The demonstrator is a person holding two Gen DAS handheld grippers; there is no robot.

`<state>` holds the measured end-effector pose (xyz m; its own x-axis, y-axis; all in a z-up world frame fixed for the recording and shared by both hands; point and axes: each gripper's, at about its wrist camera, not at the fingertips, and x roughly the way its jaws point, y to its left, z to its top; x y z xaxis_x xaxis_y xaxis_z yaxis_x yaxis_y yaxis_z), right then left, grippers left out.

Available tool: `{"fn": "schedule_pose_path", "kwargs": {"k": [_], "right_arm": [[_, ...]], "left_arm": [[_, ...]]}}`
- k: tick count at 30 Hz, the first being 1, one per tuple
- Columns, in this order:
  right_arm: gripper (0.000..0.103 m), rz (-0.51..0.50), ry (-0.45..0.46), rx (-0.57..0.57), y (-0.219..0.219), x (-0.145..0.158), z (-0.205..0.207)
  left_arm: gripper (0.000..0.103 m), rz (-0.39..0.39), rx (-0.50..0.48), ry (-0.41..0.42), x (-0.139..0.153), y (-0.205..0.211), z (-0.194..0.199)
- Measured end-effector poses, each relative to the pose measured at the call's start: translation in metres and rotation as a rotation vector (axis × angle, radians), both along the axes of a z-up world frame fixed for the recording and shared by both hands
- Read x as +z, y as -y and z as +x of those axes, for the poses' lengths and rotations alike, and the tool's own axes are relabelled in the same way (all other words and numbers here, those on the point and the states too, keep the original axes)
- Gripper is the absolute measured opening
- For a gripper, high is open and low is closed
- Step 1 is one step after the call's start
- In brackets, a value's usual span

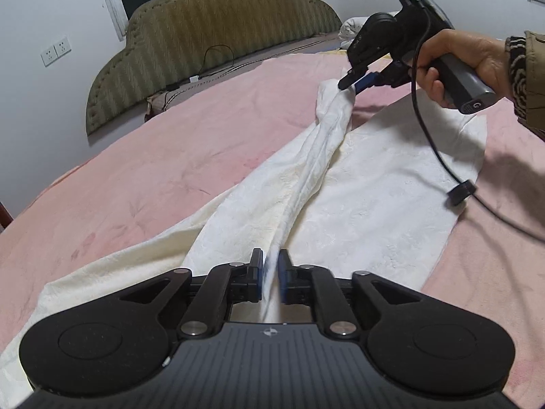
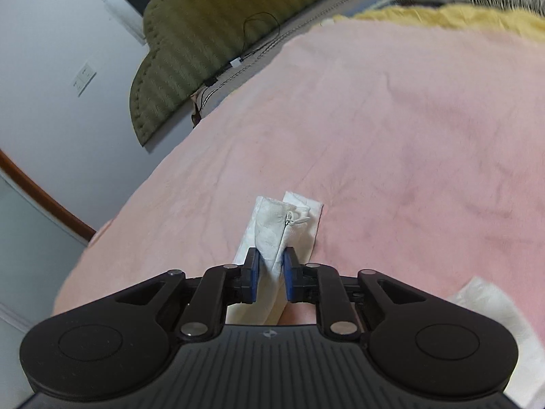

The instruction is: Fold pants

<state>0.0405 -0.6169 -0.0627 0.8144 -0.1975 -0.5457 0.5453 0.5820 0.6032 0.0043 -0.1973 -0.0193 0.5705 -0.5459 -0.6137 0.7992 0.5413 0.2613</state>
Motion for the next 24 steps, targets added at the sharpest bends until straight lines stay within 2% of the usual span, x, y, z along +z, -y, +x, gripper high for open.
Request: {"fn": "schedule_pose_path", "kwargs": {"k": [2,6,7,8,9,10,12,16,18,20,22,24], "right_arm": [[0.033,0.019,-0.023,-0.018,0.006,-0.005,0.012],[0.034,0.041,-0.010,-0.029,0.010,-0.005,0.022],[0.034,0.029,-0.018,-0.033,0.011,-0.004,0.025],[0.030,0.029,-0.022,-0.037,0.011,-0.003,0.025],[0.017,0.026,-0.015,-0.037,0.011,-0.002,0.021],[0.011,0.012,-0.021,-0.037,0.009,-0.001,0.020],[0.009,0.003,-0.025,-0.033,0.009,0.002,0.016],[0.008,0.063,0.000,0.008,0.020,0.012,0.023],[0.008,0.086,0.078,0.061,0.023,0.035,0.036],[0.008,0.015,0.173,0.111,0.015,0.079,0.048],[0.008,-0.069,0.364,0.180,-0.002,0.126,0.039],[0.008,-0.166,0.515,0.214,-0.022,0.157,0.012]], "left_arm": [[0.020,0.007,0.003,0.015,-0.001,0.002,-0.001],[0.020,0.016,0.006,0.028,-0.002,0.005,-0.003],[0.014,0.022,0.003,0.031,-0.002,0.005,-0.004],[0.013,0.022,-0.001,0.040,-0.001,0.004,-0.007],[0.008,0.017,-0.005,0.045,-0.001,0.004,-0.008],[0.005,0.011,-0.009,0.042,0.000,0.003,-0.008],[0.003,0.001,-0.009,0.036,0.001,0.002,-0.008],[0.003,-0.021,0.030,0.008,0.004,0.002,0.002],[0.004,-0.034,0.091,0.036,0.013,0.002,0.016],[0.005,-0.094,0.211,0.101,0.035,-0.003,0.032],[0.005,-0.198,0.336,0.195,0.067,-0.016,0.039],[0.005,-0.300,0.362,0.234,0.094,-0.030,0.034]]}}
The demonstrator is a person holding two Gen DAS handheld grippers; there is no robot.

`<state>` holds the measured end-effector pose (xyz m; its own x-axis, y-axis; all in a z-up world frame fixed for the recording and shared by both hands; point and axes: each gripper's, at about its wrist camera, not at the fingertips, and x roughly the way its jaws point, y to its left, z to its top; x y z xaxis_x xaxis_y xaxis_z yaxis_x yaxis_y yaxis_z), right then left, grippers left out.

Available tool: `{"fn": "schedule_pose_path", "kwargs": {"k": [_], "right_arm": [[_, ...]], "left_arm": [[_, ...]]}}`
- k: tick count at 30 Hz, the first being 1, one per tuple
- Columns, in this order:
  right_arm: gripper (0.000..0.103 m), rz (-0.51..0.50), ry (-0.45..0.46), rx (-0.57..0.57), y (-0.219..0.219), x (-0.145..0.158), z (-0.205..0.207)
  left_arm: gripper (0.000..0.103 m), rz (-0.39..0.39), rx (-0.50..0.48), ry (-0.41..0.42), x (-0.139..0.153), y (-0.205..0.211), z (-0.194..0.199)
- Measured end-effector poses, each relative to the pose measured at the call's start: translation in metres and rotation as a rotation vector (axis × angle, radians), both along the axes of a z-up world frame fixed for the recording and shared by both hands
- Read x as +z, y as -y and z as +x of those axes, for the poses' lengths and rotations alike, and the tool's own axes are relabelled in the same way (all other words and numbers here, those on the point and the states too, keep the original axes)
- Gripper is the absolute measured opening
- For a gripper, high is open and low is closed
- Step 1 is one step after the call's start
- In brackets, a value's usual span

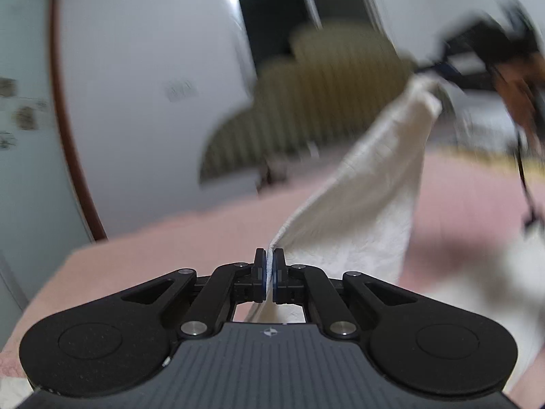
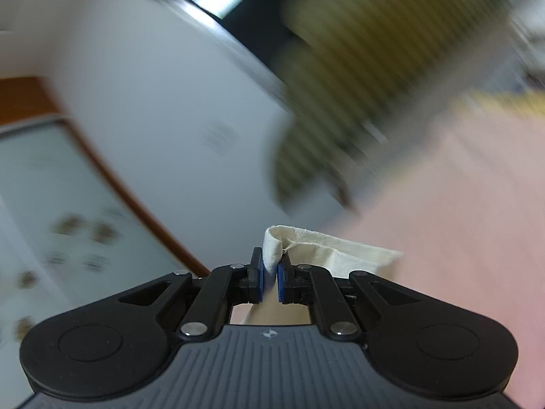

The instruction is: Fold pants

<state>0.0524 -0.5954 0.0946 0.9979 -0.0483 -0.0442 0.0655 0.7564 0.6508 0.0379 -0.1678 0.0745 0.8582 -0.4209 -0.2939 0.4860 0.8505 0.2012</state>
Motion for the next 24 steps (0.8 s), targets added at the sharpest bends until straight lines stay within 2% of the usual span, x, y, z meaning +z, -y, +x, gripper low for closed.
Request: {"fn": "schedule_pose_path", "kwargs": {"k": [1,3,7,9,10,12,15,17,20,22,24], "right_arm": [[0.008,-0.027,0.028,-0.017,-0.007,0.006,-0.019],[0.008,-0.007,-0.026,-0.083,-0.007,-0.005,-0.051],[0.008,0.116,-0.315,-0.253,0.010,-0.081,-0.108],[0.008,0.233,-0.377,-0.298,0.020,-0.118,-0.135],[0.008,0.290,-0.389,-0.314,0.024,-0.132,-0.148],[0.008,0.343,-0.376,-0.330,0.025,-0.142,-0.165],[0.008,0.295,-0.285,-0.311,0.015,-0.124,-0.186],[0.008,0.240,-0.270,-0.318,0.007,-0.114,-0.197],[0.008,0.246,-0.367,-0.345,0.003,-0.124,-0.208],[0.008,0.300,-0.423,-0.366,0.003,-0.139,-0.217],[0.008,0.334,-0.418,-0.378,-0.004,-0.146,-0.228]], "left_arm": [[0.005,-0.008,-0.022,0.010,0.006,-0.002,-0.006],[0.006,0.045,-0.107,0.011,0.001,0.003,-0.024],[0.007,0.232,-0.342,-0.111,-0.062,0.030,-0.064],[0.007,0.283,-0.409,-0.155,-0.086,0.039,-0.079],[0.006,0.299,-0.432,-0.155,-0.093,0.042,-0.085],[0.007,0.316,-0.445,-0.112,-0.094,0.042,-0.089],[0.006,0.255,-0.458,-0.106,-0.076,0.030,-0.084],[0.007,0.236,-0.493,-0.114,-0.066,0.019,-0.084],[0.007,0.281,-0.556,-0.166,-0.083,0.024,-0.095],[0.007,0.338,-0.582,-0.197,-0.104,0.028,-0.104],[0.007,0.364,-0.586,-0.169,-0.107,0.024,-0.112]]}}
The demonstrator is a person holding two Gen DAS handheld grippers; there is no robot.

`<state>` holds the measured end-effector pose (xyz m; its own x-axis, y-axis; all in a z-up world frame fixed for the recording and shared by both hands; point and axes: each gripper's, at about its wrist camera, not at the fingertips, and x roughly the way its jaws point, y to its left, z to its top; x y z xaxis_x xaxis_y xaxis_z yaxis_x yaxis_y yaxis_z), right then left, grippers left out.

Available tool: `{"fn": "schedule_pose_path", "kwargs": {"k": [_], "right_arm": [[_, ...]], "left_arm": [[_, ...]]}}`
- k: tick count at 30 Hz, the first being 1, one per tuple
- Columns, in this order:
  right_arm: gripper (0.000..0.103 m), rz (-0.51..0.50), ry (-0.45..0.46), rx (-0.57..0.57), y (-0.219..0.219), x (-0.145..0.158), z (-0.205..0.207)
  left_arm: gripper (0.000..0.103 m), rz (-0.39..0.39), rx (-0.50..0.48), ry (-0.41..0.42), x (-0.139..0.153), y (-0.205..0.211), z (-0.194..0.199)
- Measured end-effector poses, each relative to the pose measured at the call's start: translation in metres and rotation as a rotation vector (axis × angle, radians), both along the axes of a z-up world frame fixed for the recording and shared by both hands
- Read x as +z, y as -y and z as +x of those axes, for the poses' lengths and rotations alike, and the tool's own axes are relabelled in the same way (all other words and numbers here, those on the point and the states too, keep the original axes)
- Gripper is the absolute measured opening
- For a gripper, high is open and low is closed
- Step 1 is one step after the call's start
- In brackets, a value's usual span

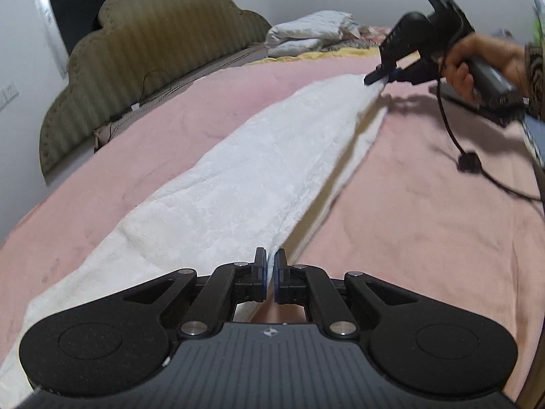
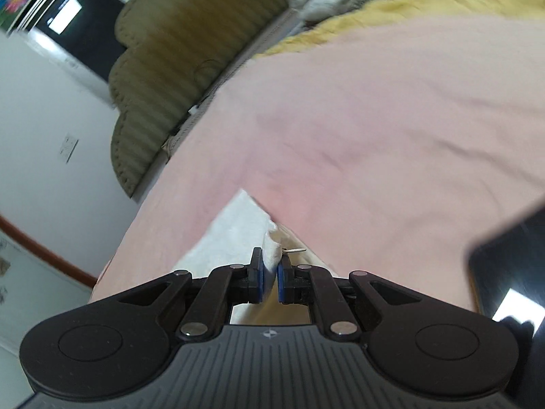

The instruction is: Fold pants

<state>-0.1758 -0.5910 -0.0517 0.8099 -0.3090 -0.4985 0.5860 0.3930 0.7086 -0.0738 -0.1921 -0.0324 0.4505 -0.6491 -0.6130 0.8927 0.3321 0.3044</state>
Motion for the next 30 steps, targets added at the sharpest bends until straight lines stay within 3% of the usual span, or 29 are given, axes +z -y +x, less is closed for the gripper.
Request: {"fn": "schedule_pose_path", "kwargs": {"k": [2,4,8,9,12,14,15,17,19,21,24,26,28,30], "right_arm": [[0.008,-0.012,0.006,0.001,-0.004,0.004,-0.007],[0.010,-0.050,-0.024,0.007,-0.004,0.009,-0.004],[0.029,-0.097,-0.208,-0.020,-0.005,0.010,0.013],[0.029,-0.126,-0.207,-0.049,-0.009,0.014,0.008],[0.032,-0.342,-0.258,-0.146,-0.032,0.040,0.001],[0.033,-0.388,-0.203,-0.006,-0.044,0.053,0.017],[0.042,-0.370,-0.189,0.112,-0.047,0.054,0.033],[0.050,-0.321,-0.175,0.318,-0.051,0.047,0.071],[0.050,-0.326,-0.228,0.405,-0.052,0.034,0.106],[0.049,-0.336,-0.298,0.396,-0.038,0.021,0.129],[0.050,-0.290,-0.263,0.306,-0.020,0.030,0.127],[0.055,-0.367,-0.258,0.278,-0.032,0.047,0.119],[0.066,-0.414,-0.223,0.352,-0.050,0.055,0.109],[0.069,-0.384,-0.213,0.437,-0.061,0.047,0.103]], "left_arm": [[0.007,-0.012,-0.005,-0.001,0.007,-0.004,0.001],[0.009,-0.005,-0.005,-0.055,0.008,-0.003,0.011],[0.019,0.046,0.027,-0.115,-0.009,0.003,0.020],[0.024,0.033,0.029,-0.121,-0.006,-0.001,0.018],[0.038,-0.016,0.019,-0.186,0.010,-0.012,0.019],[0.044,-0.061,0.021,-0.193,0.024,-0.015,0.023],[0.046,-0.083,0.032,-0.190,0.030,-0.015,0.026],[0.055,-0.117,0.100,-0.196,0.037,-0.013,0.040],[0.055,-0.121,0.207,-0.189,0.039,-0.012,0.059],[0.055,-0.098,0.319,-0.181,0.038,-0.013,0.081],[0.055,-0.039,0.480,-0.184,0.031,-0.024,0.118],[0.055,-0.010,0.608,-0.194,0.028,-0.034,0.143],[0.055,-0.017,0.686,-0.256,0.024,-0.047,0.167],[0.057,-0.008,0.749,-0.317,0.016,-0.052,0.189]]}}
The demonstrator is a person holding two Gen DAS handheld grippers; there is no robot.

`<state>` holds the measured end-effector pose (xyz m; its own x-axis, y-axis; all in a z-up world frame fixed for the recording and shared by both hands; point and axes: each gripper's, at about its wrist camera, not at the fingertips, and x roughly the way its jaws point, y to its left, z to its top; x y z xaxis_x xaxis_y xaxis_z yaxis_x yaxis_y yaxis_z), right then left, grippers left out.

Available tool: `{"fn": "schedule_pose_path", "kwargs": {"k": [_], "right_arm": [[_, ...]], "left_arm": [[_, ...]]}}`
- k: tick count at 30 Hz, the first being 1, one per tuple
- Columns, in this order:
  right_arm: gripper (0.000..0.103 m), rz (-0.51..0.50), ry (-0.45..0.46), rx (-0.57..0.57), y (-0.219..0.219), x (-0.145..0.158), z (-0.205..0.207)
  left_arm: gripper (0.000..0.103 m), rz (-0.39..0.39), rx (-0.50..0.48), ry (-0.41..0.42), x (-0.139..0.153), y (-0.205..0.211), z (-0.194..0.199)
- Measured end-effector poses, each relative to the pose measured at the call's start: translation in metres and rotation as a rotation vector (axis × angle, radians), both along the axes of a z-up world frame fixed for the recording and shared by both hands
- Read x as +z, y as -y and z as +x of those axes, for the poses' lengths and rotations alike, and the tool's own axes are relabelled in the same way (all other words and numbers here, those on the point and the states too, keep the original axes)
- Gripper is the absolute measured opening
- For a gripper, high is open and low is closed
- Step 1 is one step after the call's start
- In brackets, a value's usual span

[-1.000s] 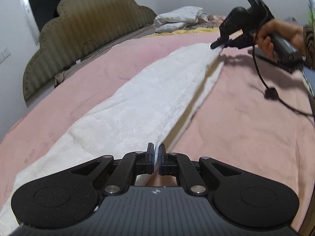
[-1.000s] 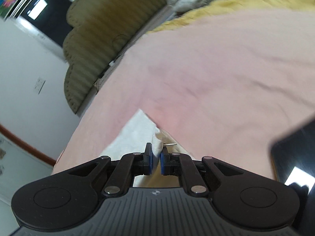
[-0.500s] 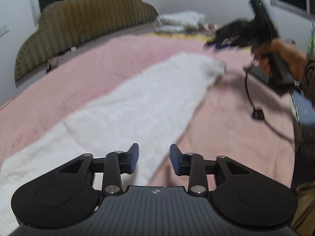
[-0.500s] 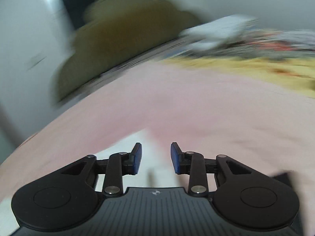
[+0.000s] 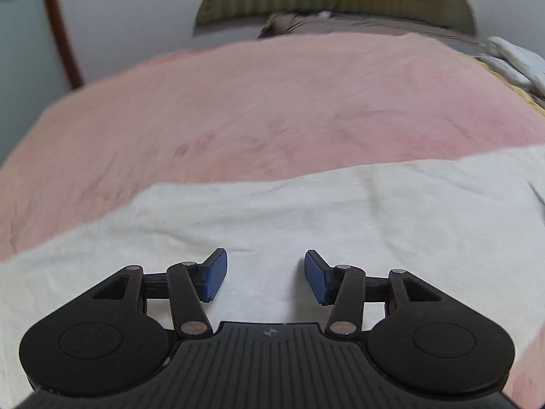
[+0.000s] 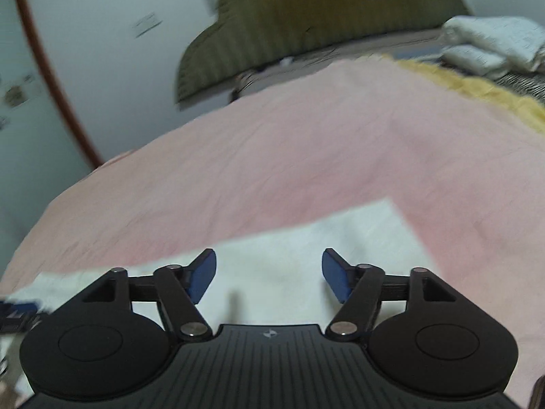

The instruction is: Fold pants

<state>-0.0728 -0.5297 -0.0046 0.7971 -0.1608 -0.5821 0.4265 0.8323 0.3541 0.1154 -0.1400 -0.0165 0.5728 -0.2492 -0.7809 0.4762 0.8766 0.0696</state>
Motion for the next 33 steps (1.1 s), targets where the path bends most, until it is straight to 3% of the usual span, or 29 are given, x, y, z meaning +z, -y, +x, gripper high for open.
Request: {"fn": "schedule_pose_path", "kwargs": {"k": [2,4,7,10,15,18,22,25,26,28,29,30,33], "right_arm": [[0.069,0.010,-0.066,0.007,-0.002,-0.017,0.002],[0.068,-0.042,-0.133,-0.101,0.005,-0.028,-0.001],[0.069,-0.022,-0.012,-0.218,0.010,-0.007,-0.043],[0.077,0.096,0.112,-0.294,0.018,0.006,-0.083],[0.078,0.352,0.117,-0.267,0.017,-0.025,-0.116],[0.078,0.491,0.135,-0.209,0.013,-0.051,-0.115],[0.079,0.487,0.202,-0.165,0.021,-0.058,-0.096],[0.076,0.446,0.242,-0.211,0.035,-0.059,-0.083],[0.072,0.433,0.259,-0.243,0.040,-0.059,-0.081],[0.052,0.403,0.275,-0.312,0.048,-0.061,-0.079],[0.029,0.405,0.272,-0.344,0.051,-0.064,-0.078],[0.019,0.418,0.275,-0.368,0.054,-0.068,-0.077],[0.014,0.471,0.333,-0.385,0.057,-0.072,-0.079]], "left_arm": [[0.067,0.008,0.038,0.021,-0.002,0.000,0.011],[0.062,0.032,0.075,0.067,0.007,0.004,0.007],[0.069,-0.046,0.007,0.166,0.030,0.009,-0.026],[0.081,-0.083,-0.120,0.206,0.036,0.029,-0.064],[0.081,-0.006,-0.383,0.192,0.011,0.074,-0.111],[0.080,0.044,-0.451,0.231,-0.002,0.084,-0.130],[0.081,0.023,-0.472,0.242,-0.005,0.084,-0.131],[0.081,0.025,-0.448,0.241,-0.004,0.085,-0.127],[0.081,0.024,-0.441,0.242,-0.003,0.084,-0.125],[0.081,0.009,-0.428,0.232,0.001,0.084,-0.120],[0.081,-0.006,-0.419,0.222,0.003,0.084,-0.117],[0.081,-0.024,-0.408,0.209,0.005,0.083,-0.113],[0.081,-0.117,-0.343,0.158,0.015,0.081,-0.097]]}}
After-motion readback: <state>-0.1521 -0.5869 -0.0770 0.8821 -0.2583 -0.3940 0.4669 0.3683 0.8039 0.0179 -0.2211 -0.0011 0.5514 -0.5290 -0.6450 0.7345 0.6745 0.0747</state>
